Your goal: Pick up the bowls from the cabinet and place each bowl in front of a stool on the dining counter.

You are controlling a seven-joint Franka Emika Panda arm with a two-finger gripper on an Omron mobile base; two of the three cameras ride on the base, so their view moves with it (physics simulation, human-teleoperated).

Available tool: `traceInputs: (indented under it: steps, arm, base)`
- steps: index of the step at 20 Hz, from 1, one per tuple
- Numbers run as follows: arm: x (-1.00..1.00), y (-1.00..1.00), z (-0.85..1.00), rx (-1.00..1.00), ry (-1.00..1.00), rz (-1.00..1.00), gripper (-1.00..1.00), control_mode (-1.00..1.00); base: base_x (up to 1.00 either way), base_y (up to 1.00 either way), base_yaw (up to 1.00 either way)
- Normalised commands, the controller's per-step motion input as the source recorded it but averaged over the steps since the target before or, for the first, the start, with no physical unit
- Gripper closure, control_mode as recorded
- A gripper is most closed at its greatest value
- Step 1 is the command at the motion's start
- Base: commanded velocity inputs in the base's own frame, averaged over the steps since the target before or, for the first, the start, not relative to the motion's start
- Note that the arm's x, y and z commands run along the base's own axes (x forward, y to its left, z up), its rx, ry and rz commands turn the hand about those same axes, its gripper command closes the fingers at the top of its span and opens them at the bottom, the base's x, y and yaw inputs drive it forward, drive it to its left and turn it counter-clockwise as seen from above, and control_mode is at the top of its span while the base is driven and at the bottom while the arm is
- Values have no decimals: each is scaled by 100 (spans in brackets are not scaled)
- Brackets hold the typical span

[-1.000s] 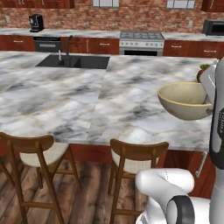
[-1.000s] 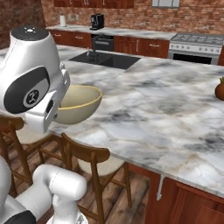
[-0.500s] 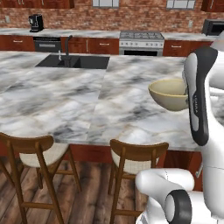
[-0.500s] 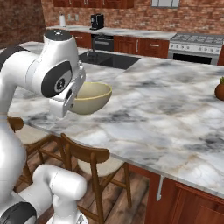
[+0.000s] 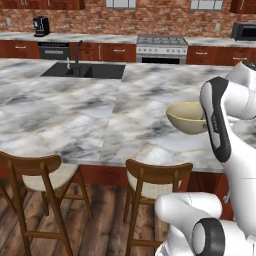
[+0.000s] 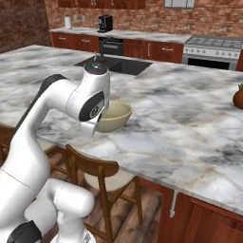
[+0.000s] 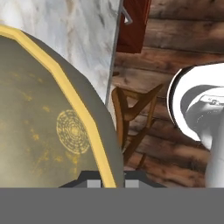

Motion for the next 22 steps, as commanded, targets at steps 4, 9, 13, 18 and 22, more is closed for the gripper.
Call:
traceInputs:
  steps: [4, 9, 13, 18, 22]
  arm:
    - [37, -5, -82, 0, -5, 7, 100, -100]
    - [35, -1, -59, 0, -6, 4, 100, -100]
    - [24, -13, -36, 0, -2, 0, 100, -100]
    - [18, -18, -29, 0, 0, 0, 100, -100]
    - [26, -8, -26, 0, 0, 0, 100, -100]
  base:
    - [0, 0, 0]
    - [0, 0, 0]
    - [0, 0, 0]
    - [0, 0, 0]
    - [0, 0, 0]
